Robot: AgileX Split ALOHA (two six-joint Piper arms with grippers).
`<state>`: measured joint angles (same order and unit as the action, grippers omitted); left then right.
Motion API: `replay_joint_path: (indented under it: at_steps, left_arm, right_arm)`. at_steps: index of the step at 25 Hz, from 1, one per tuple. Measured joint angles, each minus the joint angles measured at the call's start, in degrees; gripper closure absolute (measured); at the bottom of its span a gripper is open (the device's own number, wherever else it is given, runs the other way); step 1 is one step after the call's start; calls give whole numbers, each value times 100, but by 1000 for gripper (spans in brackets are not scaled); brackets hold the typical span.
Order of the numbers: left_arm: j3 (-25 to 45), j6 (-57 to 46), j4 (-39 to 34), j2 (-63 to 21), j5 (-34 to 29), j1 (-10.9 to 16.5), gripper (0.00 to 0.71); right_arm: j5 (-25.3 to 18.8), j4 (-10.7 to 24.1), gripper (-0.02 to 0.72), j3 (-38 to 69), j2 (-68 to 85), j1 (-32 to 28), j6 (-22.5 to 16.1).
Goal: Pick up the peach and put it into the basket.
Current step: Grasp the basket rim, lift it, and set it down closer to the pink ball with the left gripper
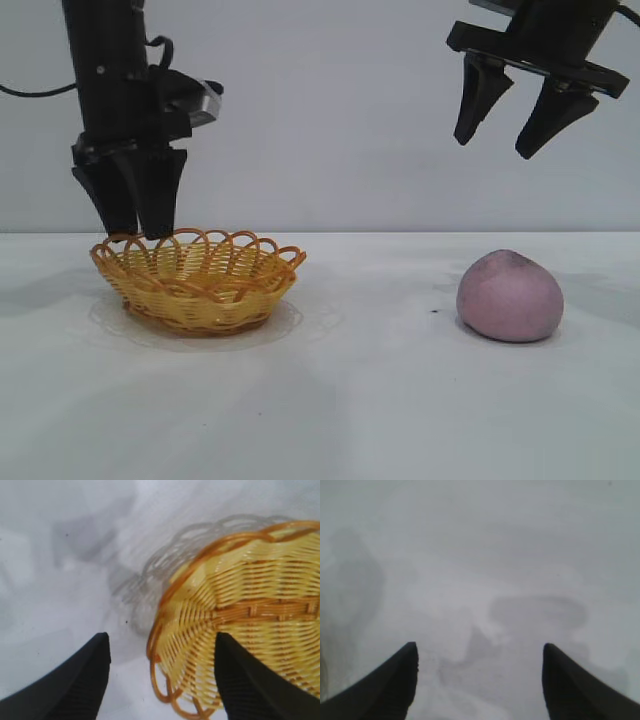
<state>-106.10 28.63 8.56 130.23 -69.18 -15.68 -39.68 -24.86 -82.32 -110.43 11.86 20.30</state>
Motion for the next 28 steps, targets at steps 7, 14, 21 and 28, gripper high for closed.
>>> replay_joint_path:
  at_steps: [7,14,21,28]
  left_arm:
    - [-35,-139,-258,269,0,-107,444]
    - [-155,-808,-269,281,-150,-107,638]
    - [-372,-2070,-79,60,-169,-107,710]
    - [-276,-3010,723,-632,-99,-107,710]
  right_arm:
    - [0,0,260,0,0,0,0]
    - [0,0,260,0,0,0,0]
    - [0,0,260,0,0,0,0]
    - [-10,0,260,0,0,0,0]
